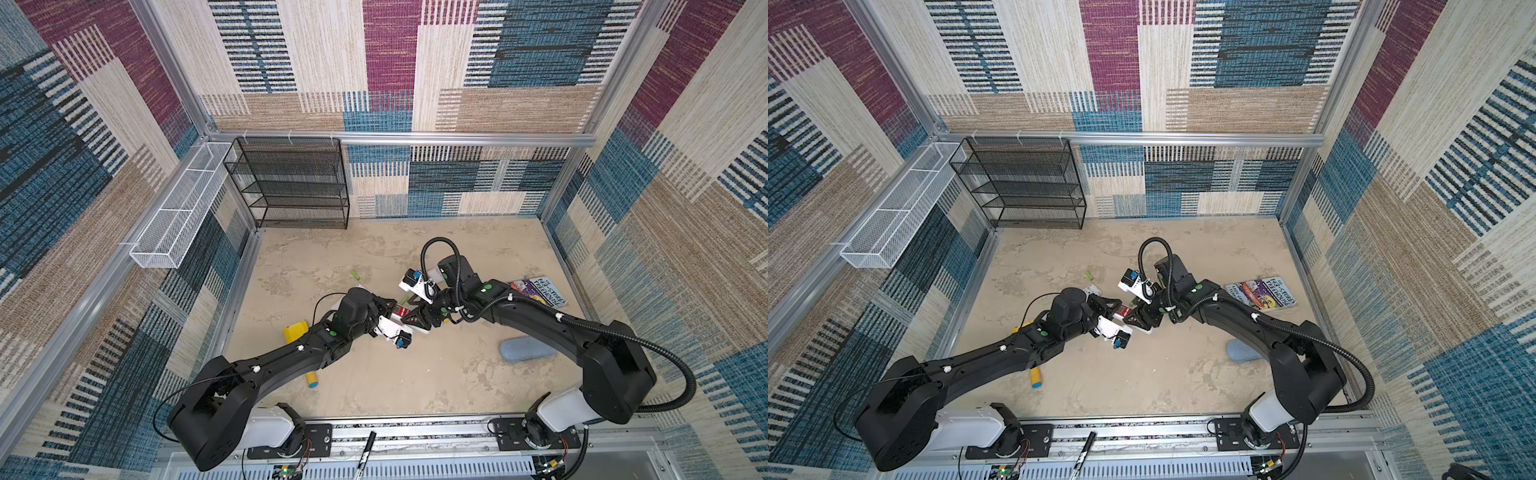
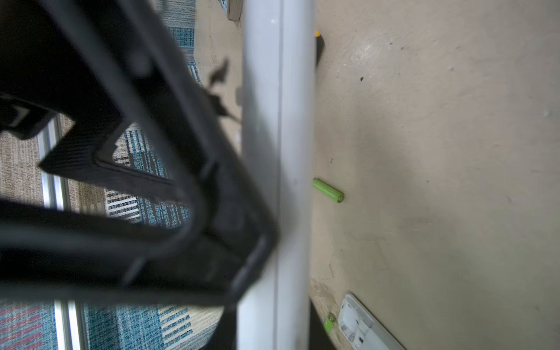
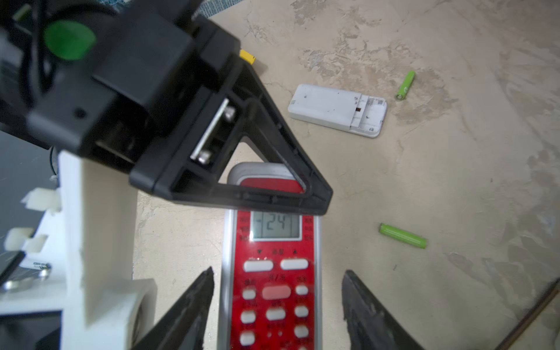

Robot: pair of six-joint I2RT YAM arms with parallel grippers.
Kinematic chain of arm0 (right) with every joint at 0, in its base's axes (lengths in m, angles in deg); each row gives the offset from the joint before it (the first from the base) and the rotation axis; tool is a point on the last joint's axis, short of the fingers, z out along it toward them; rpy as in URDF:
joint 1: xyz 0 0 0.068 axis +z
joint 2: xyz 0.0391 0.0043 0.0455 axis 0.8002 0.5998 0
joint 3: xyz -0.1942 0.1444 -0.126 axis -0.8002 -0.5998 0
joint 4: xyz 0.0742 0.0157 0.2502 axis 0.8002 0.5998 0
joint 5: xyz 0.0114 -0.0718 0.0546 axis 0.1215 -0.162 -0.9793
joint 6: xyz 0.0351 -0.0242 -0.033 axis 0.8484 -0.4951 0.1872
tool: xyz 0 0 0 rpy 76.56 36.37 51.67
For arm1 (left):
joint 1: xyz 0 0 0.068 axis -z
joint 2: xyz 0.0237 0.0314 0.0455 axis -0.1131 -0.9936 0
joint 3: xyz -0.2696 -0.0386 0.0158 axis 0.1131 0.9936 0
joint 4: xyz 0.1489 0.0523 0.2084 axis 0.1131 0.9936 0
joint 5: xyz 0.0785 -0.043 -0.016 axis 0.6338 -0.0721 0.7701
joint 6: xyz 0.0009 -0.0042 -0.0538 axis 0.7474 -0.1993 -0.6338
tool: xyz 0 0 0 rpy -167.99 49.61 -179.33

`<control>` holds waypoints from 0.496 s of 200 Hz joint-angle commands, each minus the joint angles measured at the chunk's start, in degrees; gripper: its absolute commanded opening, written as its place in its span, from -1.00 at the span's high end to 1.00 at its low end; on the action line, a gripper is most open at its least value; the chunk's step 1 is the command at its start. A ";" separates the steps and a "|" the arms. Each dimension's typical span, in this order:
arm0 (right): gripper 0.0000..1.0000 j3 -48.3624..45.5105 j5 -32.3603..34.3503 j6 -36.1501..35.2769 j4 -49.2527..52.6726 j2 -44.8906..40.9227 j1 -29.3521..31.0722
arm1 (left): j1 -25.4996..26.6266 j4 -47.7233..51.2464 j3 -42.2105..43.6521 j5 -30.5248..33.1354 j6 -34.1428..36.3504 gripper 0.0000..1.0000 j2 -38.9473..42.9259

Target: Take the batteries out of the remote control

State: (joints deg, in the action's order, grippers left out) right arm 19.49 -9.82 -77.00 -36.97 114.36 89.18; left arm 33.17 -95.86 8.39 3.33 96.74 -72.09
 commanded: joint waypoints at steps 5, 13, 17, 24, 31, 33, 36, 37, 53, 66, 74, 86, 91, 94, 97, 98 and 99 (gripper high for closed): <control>-0.45 -0.40 5.07 -0.60 -3.78 -1.99 -0.13 | -0.02 7.48 -1.89 -0.29 -3.70 1.00 0.59; -0.48 -0.59 7.12 -0.51 -3.81 -2.66 -0.25 | -0.02 10.46 -2.75 -0.32 -5.09 1.00 0.64; -0.48 -0.59 8.31 -0.51 -3.75 -2.94 -0.34 | -0.09 11.72 -3.31 -0.44 -6.18 1.00 0.73; -0.49 -0.76 10.53 -0.60 -3.54 -3.60 -0.51 | -0.32 15.05 -4.52 -1.16 -7.75 1.00 0.80; -0.49 -1.02 12.80 -0.52 -3.59 -4.17 -0.65 | -0.69 18.85 -5.95 -2.12 -9.05 1.00 0.75; -0.49 -1.13 13.36 -0.51 -3.68 -4.38 -0.69 | -0.82 19.65 -6.22 -2.39 -9.57 1.00 0.74; -0.49 -1.42 14.12 -0.49 -3.78 -4.70 -0.84 | -1.00 20.94 -6.75 -2.89 -10.36 1.00 0.67; -0.48 -1.47 14.32 -0.46 -3.87 -4.81 -0.90 | -1.08 21.38 -6.93 -3.11 -10.61 1.00 0.66; -0.47 -3.49 14.67 -0.77 -5.38 -7.19 -1.86 | -2.21 28.03 -9.68 -5.12 -12.91 1.00 -0.37; -0.46 -5.87 14.67 -1.41 -7.25 -9.49 -2.35 | -2.71 29.84 -10.58 -5.08 -13.96 1.00 -0.93; -0.45 -6.93 15.48 -1.73 -7.85 -10.75 -2.37 | -3.20 30.83 -11.00 -5.33 -14.38 1.00 -1.03; -0.45 -8.28 16.57 -1.57 -8.59 -12.35 -2.58 | -4.24 33.24 -12.09 -6.73 -15.60 1.00 -1.10; -0.44 -8.72 16.40 -1.69 -8.70 -13.04 -2.70 | -4.68 34.39 -12.68 -7.50 -15.96 1.00 -1.07; -0.44 -9.06 16.37 -1.66 -8.90 -13.45 -2.72 | -4.94 34.82 -13.01 -7.86 -16.26 1.00 -1.11; -0.43 -9.37 16.43 -1.65 -9.22 -13.89 -2.72 | -5.21 35.43 -13.32 -8.27 -16.49 1.00 -1.11; -0.43 -9.53 16.44 -1.61 -9.32 -14.06 -2.72 | -5.29 35.66 -13.32 -8.60 -16.58 1.00 -1.11; -0.43 -9.66 16.40 -1.59 -9.46 -14.15 -2.76 | -5.43 35.86 -13.38 -8.78 -16.66 1.00 -1.11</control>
State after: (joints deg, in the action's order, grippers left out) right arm 11.67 4.63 -78.20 -42.00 102.69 86.73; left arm 29.30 -67.29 -2.93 -1.04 84.50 -73.14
